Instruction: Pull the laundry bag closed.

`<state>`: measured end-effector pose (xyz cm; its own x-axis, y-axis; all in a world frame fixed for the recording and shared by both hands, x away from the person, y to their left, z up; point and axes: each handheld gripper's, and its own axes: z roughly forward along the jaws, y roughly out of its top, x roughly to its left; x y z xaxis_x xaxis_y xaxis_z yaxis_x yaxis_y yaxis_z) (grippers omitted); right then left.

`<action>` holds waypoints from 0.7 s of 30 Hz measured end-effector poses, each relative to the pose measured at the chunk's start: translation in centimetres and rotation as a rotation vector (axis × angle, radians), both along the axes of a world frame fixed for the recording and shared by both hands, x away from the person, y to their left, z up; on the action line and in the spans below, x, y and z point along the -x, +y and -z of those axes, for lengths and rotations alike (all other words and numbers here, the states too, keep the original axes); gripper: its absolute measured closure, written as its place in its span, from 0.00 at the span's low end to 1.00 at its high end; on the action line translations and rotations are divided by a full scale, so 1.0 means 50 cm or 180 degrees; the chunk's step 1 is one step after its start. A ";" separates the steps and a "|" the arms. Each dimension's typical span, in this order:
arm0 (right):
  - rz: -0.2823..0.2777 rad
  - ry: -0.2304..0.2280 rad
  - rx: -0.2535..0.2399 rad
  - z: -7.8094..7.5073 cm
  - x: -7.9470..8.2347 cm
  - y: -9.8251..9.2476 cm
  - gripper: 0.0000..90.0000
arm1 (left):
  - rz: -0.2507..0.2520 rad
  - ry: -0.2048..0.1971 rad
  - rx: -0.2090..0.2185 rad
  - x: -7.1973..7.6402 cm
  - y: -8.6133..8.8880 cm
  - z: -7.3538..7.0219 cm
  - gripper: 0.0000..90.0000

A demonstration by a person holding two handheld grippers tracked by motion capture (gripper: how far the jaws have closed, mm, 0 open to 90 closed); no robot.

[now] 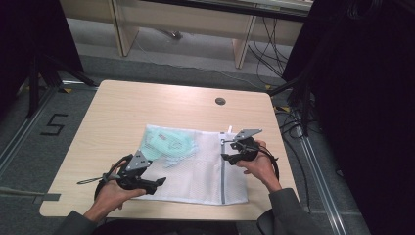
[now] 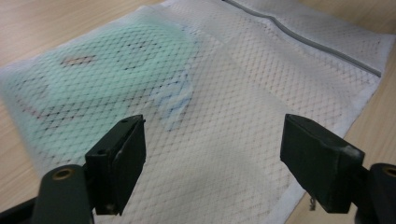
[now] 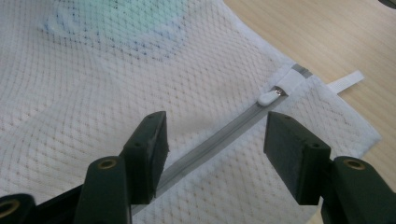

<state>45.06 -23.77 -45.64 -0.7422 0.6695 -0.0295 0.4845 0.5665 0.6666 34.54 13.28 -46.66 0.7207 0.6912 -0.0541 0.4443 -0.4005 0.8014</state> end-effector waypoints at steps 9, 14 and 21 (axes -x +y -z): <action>-0.0148 -0.0017 -0.0026 0.010 0.026 -0.014 0.40 | -0.0090 -0.0046 0.0063 0.008 0.019 -0.002 0.25; -0.0062 0.0118 -0.0072 0.008 0.055 -0.022 0.38 | -0.0049 -0.0085 -0.0024 0.013 0.031 -0.006 0.25; -0.0107 0.0182 -0.0076 0.012 0.093 -0.033 0.37 | -0.0050 -0.0070 -0.0025 0.025 0.041 -0.005 0.25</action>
<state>40.43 -25.44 -46.26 -0.7643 0.6442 0.0292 0.5032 0.5674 0.6518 33.28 15.32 -46.42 0.7106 0.7028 -0.0330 0.4329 -0.3999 0.8079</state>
